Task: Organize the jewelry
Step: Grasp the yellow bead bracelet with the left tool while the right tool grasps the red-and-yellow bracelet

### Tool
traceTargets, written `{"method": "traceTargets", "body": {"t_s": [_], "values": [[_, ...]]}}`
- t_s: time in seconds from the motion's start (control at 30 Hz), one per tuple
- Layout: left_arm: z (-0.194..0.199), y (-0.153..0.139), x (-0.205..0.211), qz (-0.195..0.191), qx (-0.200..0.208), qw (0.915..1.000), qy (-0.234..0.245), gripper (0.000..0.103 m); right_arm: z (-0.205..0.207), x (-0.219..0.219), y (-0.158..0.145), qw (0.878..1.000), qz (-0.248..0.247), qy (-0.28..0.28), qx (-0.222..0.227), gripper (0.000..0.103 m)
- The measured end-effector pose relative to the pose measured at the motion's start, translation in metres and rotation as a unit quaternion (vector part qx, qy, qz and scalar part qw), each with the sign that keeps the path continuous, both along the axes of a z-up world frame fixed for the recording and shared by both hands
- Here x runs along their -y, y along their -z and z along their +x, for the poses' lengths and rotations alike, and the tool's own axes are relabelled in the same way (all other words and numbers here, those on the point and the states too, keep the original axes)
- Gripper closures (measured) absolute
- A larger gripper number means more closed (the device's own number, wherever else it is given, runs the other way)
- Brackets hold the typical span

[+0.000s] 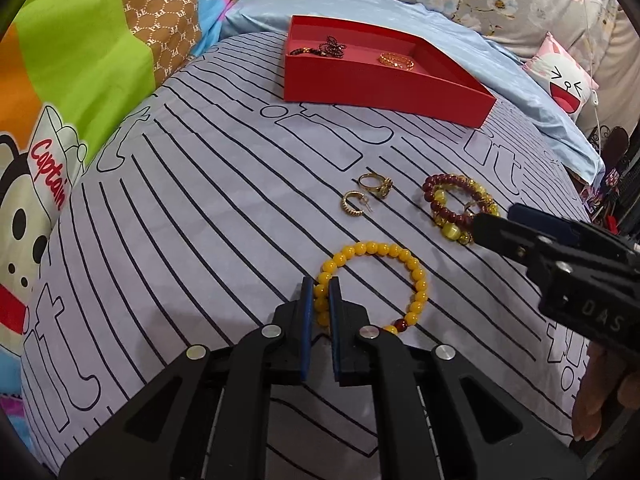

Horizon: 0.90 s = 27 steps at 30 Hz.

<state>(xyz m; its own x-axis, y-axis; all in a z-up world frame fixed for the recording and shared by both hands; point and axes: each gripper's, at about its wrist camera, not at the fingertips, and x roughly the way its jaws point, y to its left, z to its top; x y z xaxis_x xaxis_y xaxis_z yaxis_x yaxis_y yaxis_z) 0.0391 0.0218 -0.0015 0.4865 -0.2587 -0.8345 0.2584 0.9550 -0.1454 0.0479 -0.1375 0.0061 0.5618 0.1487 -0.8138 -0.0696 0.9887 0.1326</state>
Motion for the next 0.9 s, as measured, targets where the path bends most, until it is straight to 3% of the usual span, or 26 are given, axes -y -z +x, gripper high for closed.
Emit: {"method": "traceTargets", "body": {"t_s": [0.3, 0.47, 0.63, 0.9], "values": [[0.002, 0.001, 0.002, -0.001, 0.001, 1.0, 0.002, 0.096, 0.026, -0.019, 0.008, 1.0, -0.004, -0.029, -0.008, 0.074], [0.005, 0.001, 0.003, -0.003, 0.001, 1.0, 0.003, 0.095, 0.034, -0.022, 0.015, 0.999, -0.008, -0.035, -0.014, 0.077], [0.007, 0.001, 0.003, -0.005, 0.0, 1.0, 0.003, 0.095, 0.035, -0.023, 0.016, 0.999, -0.022, -0.037, -0.009, 0.093], [0.01, 0.001, 0.003, -0.008, -0.003, 1.0, 0.002, 0.096, 0.025, -0.005, 0.013, 1.0, 0.001, -0.017, -0.01, 0.096]]}}
